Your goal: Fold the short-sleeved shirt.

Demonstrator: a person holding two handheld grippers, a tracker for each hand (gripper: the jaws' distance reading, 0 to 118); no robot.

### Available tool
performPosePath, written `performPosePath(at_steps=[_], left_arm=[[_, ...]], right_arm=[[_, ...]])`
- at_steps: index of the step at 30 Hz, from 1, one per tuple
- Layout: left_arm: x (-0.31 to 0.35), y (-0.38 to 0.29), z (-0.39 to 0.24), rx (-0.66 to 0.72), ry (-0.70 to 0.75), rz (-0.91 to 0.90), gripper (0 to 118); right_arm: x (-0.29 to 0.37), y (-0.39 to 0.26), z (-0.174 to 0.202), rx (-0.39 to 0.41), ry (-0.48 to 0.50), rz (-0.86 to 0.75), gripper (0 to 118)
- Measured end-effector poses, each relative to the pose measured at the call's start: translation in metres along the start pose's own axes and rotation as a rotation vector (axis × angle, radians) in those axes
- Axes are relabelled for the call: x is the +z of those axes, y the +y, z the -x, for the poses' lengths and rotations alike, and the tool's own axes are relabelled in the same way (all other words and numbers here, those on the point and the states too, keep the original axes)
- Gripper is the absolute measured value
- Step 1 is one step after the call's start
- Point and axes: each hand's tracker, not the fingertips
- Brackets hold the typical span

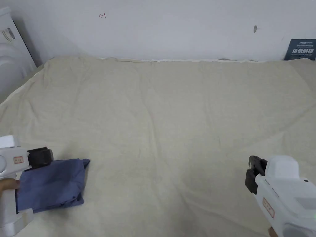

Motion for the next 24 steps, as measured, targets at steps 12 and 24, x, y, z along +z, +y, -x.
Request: performPosePath(at_steps=[12,24], left_arm=[[0.17,0.012,-0.151,-0.162,-0.145,-0.621,116],[0.207,-0.036,-0.252,-0.135,-0.309,-0.811,114]], right_arm=[[0.075,0.078,-0.048,0.07,-0.154,-0.26,2],[0.131,0.095,-0.077,0.147,-0.263,-0.436,2]])
